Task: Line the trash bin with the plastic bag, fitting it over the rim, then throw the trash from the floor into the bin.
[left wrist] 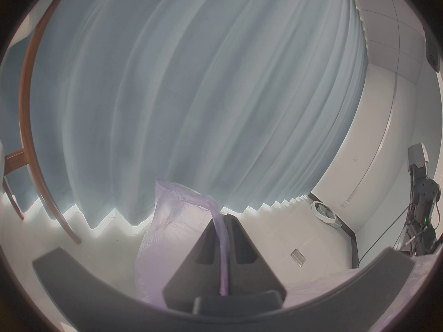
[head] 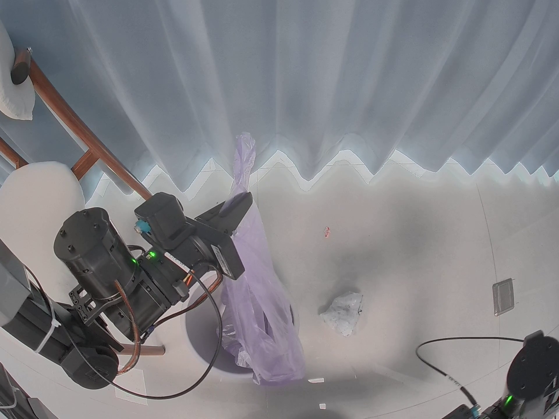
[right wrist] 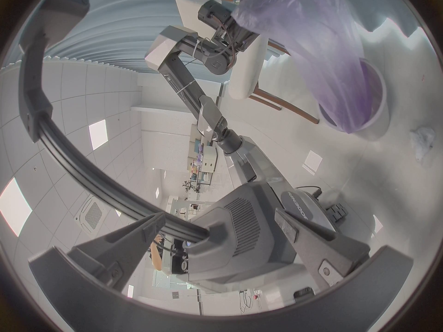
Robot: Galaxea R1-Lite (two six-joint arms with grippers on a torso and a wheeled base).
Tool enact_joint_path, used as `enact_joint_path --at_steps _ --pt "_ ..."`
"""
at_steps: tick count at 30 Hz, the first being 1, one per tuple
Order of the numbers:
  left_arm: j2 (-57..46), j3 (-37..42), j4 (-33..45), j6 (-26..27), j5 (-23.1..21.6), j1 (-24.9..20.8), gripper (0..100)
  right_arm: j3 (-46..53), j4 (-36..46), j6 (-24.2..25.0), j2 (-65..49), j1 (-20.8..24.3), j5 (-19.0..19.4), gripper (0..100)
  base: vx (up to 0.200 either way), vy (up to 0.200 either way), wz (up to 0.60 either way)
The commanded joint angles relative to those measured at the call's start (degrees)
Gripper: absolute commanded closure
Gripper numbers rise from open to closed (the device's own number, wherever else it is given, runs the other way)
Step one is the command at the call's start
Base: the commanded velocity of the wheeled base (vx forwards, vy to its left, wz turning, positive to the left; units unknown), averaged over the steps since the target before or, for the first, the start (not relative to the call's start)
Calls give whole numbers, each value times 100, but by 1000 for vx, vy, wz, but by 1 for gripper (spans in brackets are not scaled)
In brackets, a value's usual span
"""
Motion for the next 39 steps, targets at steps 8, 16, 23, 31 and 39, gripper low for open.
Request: enact_joint_path --at_steps 8,16,23,31,39 --pt "-40 -44 -3 -2 1 11 100 230 -4268 553 3401 115 -6 0 0 0 0" --pt "-57 -70 -3 7 -7 11 100 72 -6184 1493 4368 106 -50 100 0 0 0" --pt "-57 -61 -3 7 1 11 100 -262 -6254 1449 5018 -272 -331 100 0 0 0" --pt "-57 -52 -3 7 -7 -33 100 -877 -6298 1344 5422 -1001 -331 100 0 0 0" --pt "-119 -35 -3 7 -25 -51 100 -1598 -6412 1238 5668 -1467 -401 100 0 0 0"
